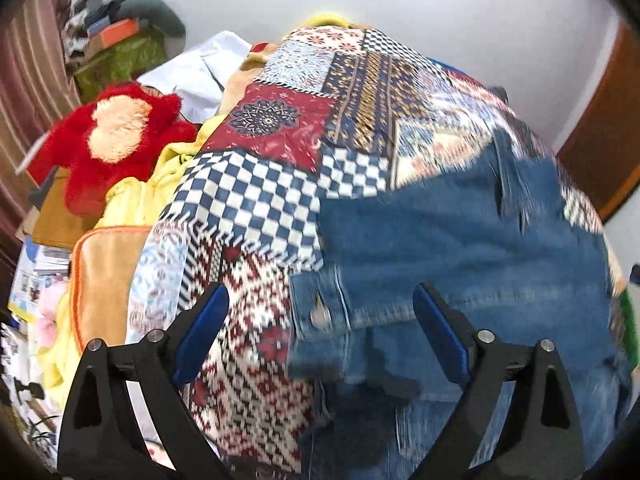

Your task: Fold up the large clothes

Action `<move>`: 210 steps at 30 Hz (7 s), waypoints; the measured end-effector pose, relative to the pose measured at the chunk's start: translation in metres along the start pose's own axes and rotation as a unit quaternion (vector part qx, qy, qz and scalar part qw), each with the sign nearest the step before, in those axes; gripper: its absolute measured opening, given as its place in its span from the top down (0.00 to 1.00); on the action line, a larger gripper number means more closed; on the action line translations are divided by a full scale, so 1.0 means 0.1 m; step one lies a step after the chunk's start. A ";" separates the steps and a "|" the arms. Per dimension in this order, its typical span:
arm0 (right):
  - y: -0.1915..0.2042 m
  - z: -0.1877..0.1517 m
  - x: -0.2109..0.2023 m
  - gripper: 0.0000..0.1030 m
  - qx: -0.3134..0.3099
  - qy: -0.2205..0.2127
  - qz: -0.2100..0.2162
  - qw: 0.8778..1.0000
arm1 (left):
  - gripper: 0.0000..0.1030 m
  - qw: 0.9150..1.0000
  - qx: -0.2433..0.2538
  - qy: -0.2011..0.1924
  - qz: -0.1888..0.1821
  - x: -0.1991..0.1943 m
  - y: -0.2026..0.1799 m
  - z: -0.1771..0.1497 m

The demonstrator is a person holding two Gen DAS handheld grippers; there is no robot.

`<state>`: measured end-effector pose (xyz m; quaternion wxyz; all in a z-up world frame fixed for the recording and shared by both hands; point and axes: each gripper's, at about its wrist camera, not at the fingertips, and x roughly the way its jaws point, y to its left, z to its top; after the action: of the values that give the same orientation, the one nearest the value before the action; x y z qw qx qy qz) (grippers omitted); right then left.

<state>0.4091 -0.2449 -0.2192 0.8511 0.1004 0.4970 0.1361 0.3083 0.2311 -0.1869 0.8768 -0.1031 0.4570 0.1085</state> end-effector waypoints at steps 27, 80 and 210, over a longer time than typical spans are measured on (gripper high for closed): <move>0.02 0.58 1.23 0.86 0.019 0.067 0.063 0.996 | 0.90 0.980 -0.081 0.099 -0.154 1.45 0.12 0.46; 0.67 0.94 0.37 0.29 -0.109 -0.055 -0.061 0.991 | 0.25 0.998 0.021 -0.044 0.031 0.15 0.09 0.83; 2.04 0.76 0.99 0.86 -0.244 -0.010 0.059 0.968 | 0.29 0.998 0.036 -0.004 -0.060 0.61 -0.53 0.87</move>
<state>0.4952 -0.0222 -0.2011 0.8453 -0.0799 0.4333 0.3023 0.4254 0.2111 -0.1839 0.8868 -0.0984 0.4498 0.0398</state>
